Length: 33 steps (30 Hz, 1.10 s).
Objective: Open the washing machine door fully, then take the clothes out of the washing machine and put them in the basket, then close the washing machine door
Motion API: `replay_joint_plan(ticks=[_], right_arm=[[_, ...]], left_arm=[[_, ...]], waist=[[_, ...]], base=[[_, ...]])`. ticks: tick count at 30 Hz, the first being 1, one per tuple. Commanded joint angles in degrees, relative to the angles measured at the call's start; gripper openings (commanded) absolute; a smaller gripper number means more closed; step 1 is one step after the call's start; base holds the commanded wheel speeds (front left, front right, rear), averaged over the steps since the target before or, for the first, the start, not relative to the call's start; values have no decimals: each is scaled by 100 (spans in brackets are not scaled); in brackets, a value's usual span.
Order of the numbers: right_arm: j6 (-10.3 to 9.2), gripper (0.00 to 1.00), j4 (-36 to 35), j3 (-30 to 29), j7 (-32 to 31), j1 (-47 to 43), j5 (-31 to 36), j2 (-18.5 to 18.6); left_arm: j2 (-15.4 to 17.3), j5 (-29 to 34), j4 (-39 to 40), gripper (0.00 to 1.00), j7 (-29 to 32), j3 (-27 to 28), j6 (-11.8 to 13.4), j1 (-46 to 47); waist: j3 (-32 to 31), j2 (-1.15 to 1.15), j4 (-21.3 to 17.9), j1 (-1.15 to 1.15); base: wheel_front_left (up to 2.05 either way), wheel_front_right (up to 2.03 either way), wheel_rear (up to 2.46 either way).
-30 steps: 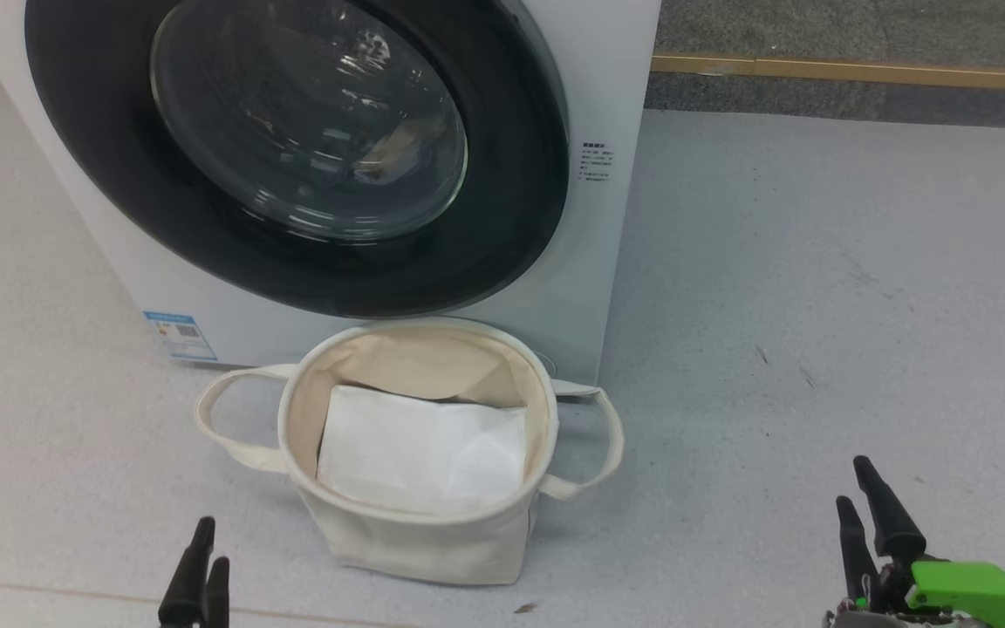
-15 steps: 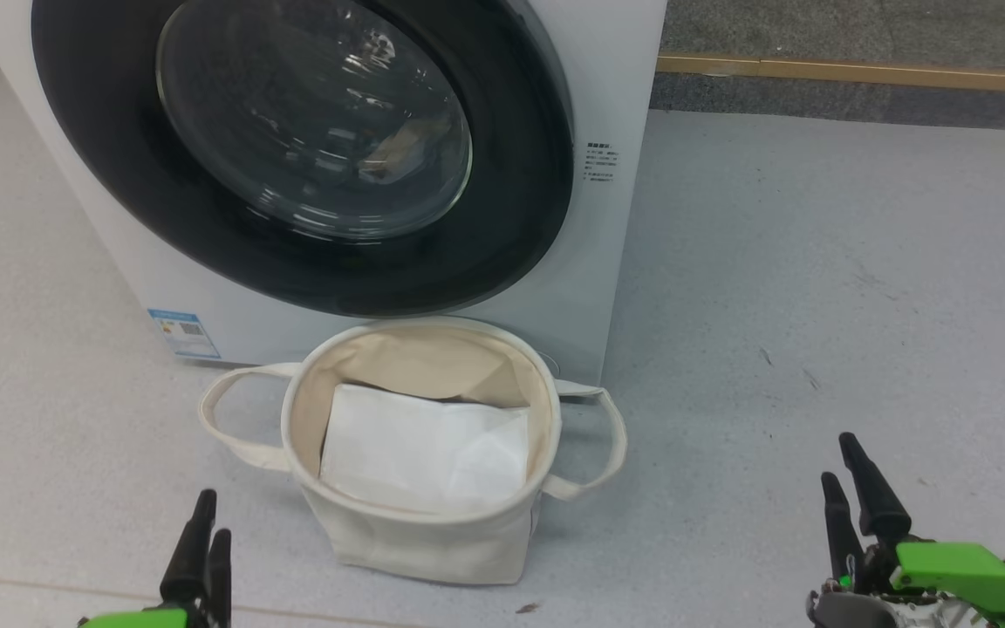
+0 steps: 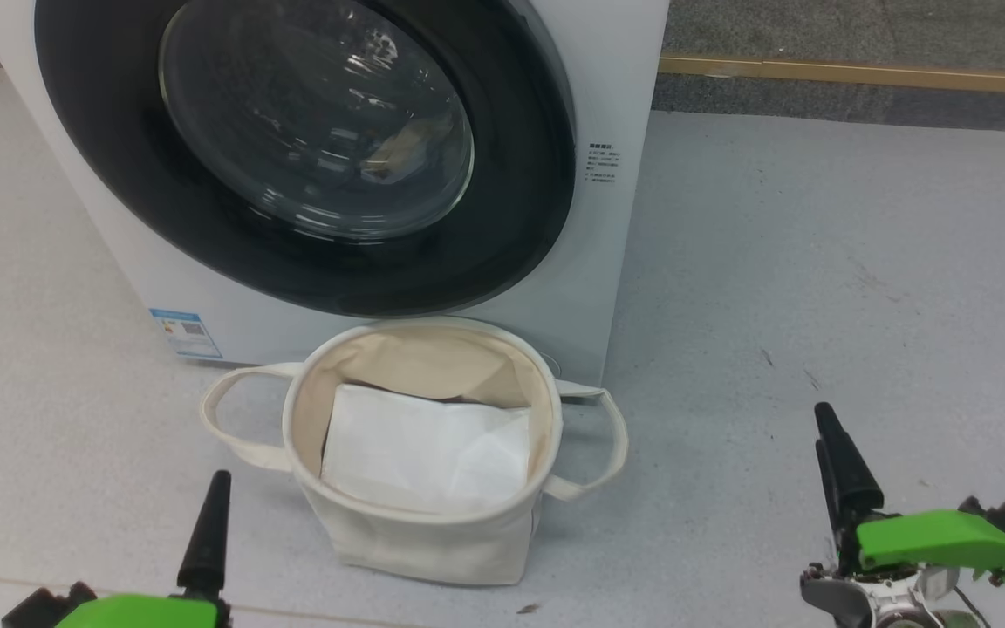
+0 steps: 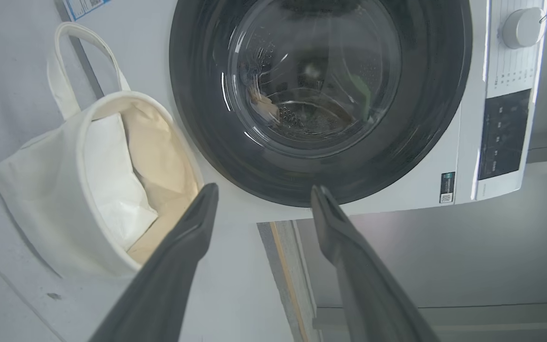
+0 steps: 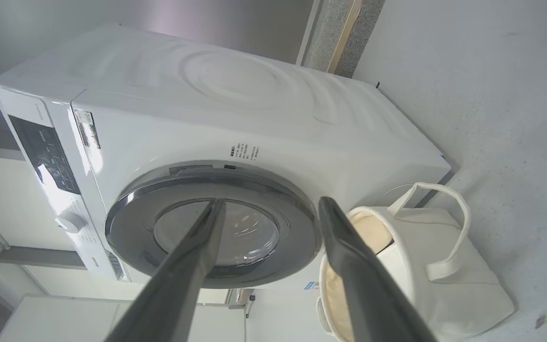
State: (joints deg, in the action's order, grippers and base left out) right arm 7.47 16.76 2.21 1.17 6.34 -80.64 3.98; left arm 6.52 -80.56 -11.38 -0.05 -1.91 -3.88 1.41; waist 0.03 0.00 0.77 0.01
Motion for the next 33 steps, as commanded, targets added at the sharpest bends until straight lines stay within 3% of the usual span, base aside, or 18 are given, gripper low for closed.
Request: replay_joint_plan(ticks=[1,7,12,33], right_arm=[[1,100,-223,103,62,356,280,77],[1,100,-219,165,163,395,1661,48],[1,100,-241,279,247,376,2497,-31],[1,100,-232,897,480,491,3983,0]], left_arm=[[140,206,220,100,-75,5,50,317],[459,1479,135,100,-259,-393,342,434],[525,2138,51,100,-357,-648,518,500],[693,3453,-1,100,-696,-1075,743,615]], waist=[[-1,0,0,0],[7,0,6,0],[5,0,21,0],[-13,0,68,0]], base=[[0,0,0],[0,0,0],[0,0,0],[0,0,0]])
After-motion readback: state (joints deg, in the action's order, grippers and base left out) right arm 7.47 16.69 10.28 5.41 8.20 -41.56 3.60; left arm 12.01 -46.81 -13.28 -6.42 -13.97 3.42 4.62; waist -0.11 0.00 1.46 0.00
